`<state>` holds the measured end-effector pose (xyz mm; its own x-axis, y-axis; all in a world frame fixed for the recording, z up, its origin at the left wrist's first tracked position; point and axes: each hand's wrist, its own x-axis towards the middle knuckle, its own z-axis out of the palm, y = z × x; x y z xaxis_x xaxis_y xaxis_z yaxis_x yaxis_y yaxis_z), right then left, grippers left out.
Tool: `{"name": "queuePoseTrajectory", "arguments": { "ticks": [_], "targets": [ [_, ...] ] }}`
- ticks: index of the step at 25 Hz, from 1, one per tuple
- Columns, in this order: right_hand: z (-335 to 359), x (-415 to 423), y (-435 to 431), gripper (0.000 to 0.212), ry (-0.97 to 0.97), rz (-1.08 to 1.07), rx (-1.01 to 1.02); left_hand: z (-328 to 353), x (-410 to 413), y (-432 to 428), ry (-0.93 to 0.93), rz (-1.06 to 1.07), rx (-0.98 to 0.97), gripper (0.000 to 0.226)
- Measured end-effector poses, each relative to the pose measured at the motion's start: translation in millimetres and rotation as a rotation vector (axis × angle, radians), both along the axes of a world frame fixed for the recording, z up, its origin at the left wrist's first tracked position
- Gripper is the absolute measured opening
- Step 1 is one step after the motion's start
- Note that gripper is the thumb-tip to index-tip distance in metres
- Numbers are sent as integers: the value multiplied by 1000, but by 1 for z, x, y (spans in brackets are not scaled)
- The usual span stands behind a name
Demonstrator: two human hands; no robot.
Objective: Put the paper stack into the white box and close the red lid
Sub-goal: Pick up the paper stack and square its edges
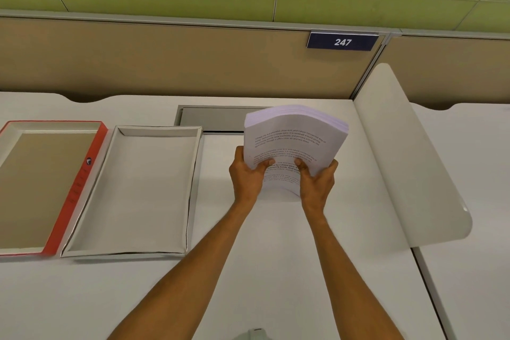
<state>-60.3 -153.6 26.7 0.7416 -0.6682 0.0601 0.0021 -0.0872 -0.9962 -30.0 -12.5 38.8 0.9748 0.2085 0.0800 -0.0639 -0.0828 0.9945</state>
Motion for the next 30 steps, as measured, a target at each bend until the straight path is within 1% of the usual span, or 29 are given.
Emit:
{"name": "queuePoseTrajectory", "arguments": {
  "ticks": [5,7,11,15,19,25,27,30],
  "targets": [
    [3,1,-12,75,26,84,-9,-2,6,7,12,-46,34,68],
    [4,1,-14,79,39,114,-23,-4,8,9,24,-67,50,71],
    [0,-1,-17,83,50,110,-2,-5,11,9,40,-77,53,75],
    [-1,3,-8,78,50,74,28,-4,11,6,71,-56,35,74],
    [-2,2,-9,79,78,50,22,-7,11,7,88,-58,33,74],
    [-1,2,-4,71,100,-4,22,-6,9,4,90,-34,17,63],
    [4,5,0,67,113,-25,16,-2,10,5,104,-27,33,60],
    [13,11,8,67,142,-50,-12,5,15,10,132,-44,89,58]
  ]
}}
